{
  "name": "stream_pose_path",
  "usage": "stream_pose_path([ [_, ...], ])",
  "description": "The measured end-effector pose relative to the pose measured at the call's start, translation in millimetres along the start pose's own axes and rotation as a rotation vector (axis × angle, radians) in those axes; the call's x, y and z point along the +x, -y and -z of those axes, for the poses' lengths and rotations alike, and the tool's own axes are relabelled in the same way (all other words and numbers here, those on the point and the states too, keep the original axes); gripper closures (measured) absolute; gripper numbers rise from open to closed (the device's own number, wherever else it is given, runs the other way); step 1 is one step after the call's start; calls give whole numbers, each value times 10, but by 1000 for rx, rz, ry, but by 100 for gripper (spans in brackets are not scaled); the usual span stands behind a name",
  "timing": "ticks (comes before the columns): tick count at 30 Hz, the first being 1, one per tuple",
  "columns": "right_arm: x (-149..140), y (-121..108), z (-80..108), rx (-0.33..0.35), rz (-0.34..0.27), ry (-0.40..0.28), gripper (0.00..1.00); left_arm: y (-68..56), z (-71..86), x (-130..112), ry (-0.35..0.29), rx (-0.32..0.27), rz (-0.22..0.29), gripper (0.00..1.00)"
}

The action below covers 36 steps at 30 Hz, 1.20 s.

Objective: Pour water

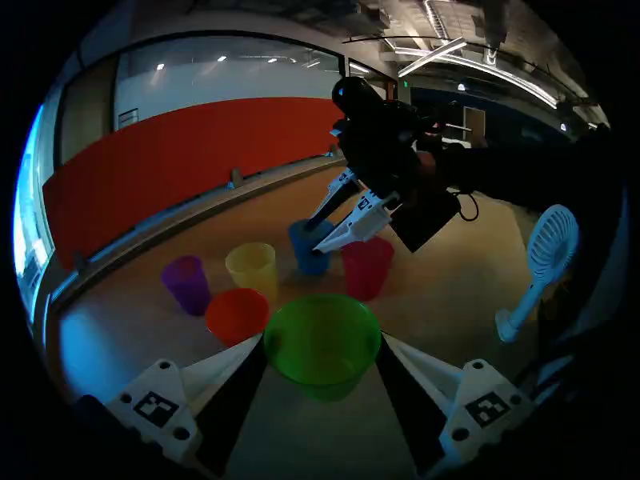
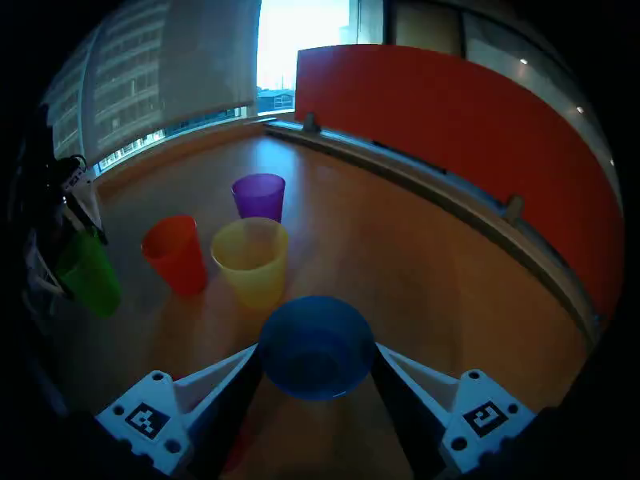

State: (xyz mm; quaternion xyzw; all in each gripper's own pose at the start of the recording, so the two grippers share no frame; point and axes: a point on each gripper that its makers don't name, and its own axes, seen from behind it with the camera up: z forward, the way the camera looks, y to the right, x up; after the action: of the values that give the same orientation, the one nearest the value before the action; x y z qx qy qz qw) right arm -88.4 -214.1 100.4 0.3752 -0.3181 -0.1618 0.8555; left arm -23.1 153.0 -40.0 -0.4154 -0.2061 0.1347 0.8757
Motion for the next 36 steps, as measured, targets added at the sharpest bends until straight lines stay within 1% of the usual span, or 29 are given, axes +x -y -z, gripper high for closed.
stream_pose_path([
  [5,76,1,43,3,-4,-34,8,0,-1,9,-3,2,4,11],
  [9,197,-4,152,4,-14,-71,8,11,-4,45,-8,5,9,11],
  [14,375,-7,344,-8,-12,-119,8,41,6,156,-31,15,14,11],
  [18,461,-11,485,-17,-22,-148,8,54,25,253,-50,20,16,11],
  [24,603,-31,693,-36,-38,-205,9,105,54,425,-79,43,1,11],
  [29,750,-23,881,-52,-45,-267,9,140,71,575,-110,58,-1,11],
  [36,965,1,1131,-68,-49,-364,9,155,106,733,-144,74,-1,11],
])
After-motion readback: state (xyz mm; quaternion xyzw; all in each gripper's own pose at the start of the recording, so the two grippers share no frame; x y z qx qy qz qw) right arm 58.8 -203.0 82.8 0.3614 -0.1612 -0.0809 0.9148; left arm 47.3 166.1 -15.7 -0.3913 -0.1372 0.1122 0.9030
